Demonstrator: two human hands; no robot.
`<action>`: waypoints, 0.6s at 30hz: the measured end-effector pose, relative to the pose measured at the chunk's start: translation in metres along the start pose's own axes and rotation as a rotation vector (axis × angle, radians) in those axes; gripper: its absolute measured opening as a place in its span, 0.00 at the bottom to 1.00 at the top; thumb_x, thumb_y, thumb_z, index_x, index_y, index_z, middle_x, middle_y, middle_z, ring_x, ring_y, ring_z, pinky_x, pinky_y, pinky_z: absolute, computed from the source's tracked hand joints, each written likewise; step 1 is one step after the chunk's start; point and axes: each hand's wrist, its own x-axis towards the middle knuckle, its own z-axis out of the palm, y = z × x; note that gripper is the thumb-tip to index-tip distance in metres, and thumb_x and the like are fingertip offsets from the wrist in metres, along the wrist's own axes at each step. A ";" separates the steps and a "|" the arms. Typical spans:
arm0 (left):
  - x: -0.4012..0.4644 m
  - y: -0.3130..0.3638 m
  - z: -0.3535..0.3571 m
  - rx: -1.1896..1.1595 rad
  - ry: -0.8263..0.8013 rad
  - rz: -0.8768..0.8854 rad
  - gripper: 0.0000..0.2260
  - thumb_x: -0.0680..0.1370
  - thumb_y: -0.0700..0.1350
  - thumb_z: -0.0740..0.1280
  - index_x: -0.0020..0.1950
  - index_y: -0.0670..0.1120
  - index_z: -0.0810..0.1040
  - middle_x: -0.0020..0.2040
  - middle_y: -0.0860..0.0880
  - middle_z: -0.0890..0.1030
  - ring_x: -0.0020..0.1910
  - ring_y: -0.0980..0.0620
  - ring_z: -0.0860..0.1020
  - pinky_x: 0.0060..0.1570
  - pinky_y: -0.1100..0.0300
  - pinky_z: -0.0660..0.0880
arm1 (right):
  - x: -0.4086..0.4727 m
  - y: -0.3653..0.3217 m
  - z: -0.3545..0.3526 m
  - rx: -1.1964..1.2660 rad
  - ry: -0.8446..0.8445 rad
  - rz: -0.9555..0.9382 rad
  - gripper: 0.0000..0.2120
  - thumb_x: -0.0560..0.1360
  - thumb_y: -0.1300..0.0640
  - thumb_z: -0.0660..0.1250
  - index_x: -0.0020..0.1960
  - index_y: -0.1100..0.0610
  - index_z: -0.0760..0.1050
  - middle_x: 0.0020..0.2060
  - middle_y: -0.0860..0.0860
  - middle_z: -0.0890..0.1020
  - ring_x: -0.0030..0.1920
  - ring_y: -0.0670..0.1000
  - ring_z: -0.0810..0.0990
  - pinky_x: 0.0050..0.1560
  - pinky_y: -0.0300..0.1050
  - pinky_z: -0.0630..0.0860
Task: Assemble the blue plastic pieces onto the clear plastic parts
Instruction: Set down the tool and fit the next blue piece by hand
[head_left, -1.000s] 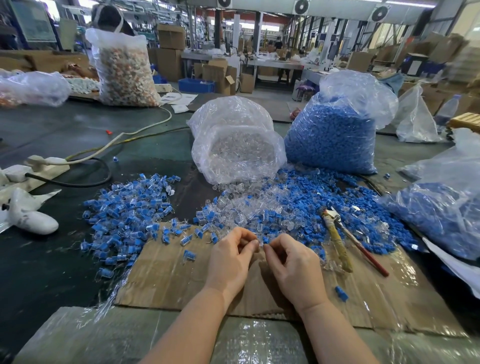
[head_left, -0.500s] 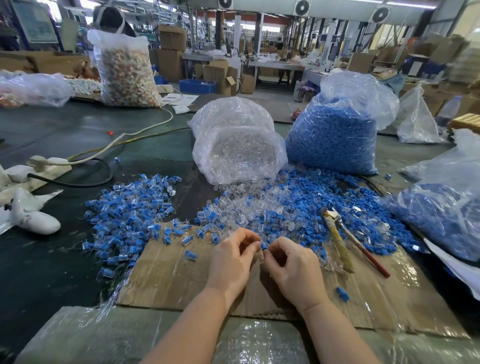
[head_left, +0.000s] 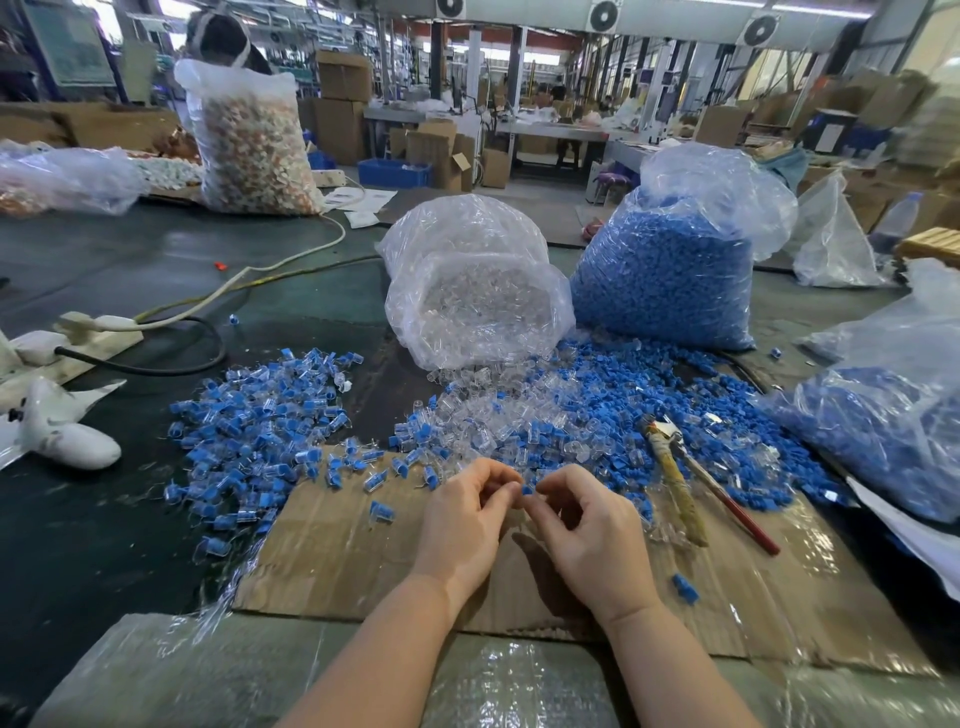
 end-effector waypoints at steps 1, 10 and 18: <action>0.000 0.000 0.000 -0.005 0.003 0.001 0.09 0.77 0.41 0.66 0.42 0.55 0.76 0.39 0.53 0.80 0.38 0.61 0.77 0.39 0.72 0.73 | 0.000 -0.001 0.000 -0.003 0.000 -0.012 0.07 0.69 0.56 0.74 0.43 0.56 0.78 0.32 0.46 0.79 0.33 0.49 0.78 0.37 0.49 0.76; 0.000 0.002 -0.001 -0.030 -0.015 0.038 0.07 0.77 0.39 0.65 0.45 0.51 0.78 0.38 0.52 0.80 0.37 0.62 0.78 0.36 0.72 0.73 | 0.001 0.002 0.000 -0.001 -0.047 -0.103 0.08 0.70 0.60 0.72 0.49 0.55 0.81 0.41 0.46 0.81 0.40 0.48 0.78 0.41 0.49 0.78; 0.000 0.002 0.000 -0.021 -0.013 0.036 0.07 0.75 0.38 0.67 0.43 0.51 0.77 0.37 0.52 0.80 0.36 0.63 0.77 0.37 0.73 0.72 | 0.001 0.003 0.000 -0.008 -0.039 -0.116 0.07 0.70 0.58 0.70 0.48 0.55 0.81 0.40 0.46 0.80 0.39 0.48 0.79 0.39 0.49 0.78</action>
